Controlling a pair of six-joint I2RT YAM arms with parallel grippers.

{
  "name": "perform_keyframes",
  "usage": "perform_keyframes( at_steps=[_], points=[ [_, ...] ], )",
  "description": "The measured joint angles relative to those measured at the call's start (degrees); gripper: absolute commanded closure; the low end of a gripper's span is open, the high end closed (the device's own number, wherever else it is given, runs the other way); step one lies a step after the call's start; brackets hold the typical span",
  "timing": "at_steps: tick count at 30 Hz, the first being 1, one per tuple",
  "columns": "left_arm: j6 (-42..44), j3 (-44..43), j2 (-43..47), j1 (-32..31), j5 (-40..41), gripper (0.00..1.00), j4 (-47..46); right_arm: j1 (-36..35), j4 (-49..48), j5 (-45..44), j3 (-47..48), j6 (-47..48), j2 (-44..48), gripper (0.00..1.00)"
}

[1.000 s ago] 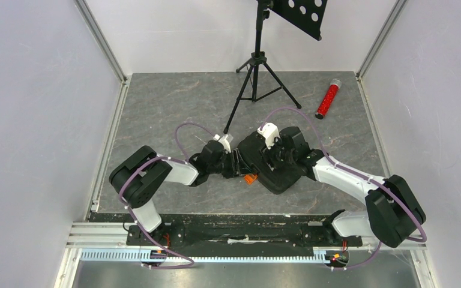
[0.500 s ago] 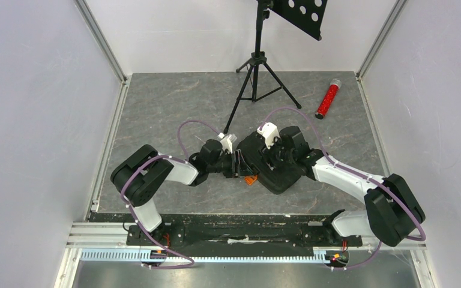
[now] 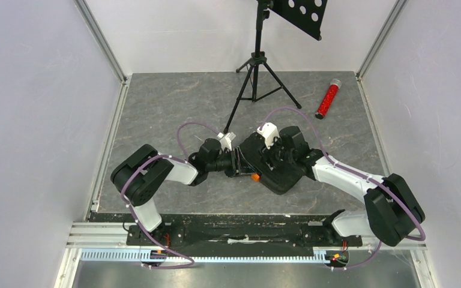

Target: Pack the tool kit

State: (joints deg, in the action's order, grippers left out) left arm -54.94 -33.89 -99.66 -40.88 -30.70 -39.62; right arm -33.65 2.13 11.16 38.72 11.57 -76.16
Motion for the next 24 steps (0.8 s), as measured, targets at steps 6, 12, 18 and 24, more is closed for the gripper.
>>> perform_keyframes(
  at_steps=[6, 12, 18, 24],
  points=[
    [-4.0, 0.0, -0.5, 0.0, -0.1, 0.54, -0.6, 0.0, -0.4, 0.0, 0.0, 0.0, -0.2, 0.49],
    [-6.7, 0.0, -0.9, -0.1, 0.4, 0.55, -0.2, 0.0, -0.8, -0.1, 0.0, -0.1, -0.3, 0.47],
    [-7.0, -0.3, -0.4, -0.9, 2.2, 0.56, 3.3, -0.4, 0.7, 0.9, -0.2, -0.1, 1.4, 0.02],
    [-7.0, -1.7, 0.2, -1.2, 2.6, 0.56, 6.7, -4.4, 4.6, 0.9, -1.4, 1.8, 7.1, 0.02]
  ],
)
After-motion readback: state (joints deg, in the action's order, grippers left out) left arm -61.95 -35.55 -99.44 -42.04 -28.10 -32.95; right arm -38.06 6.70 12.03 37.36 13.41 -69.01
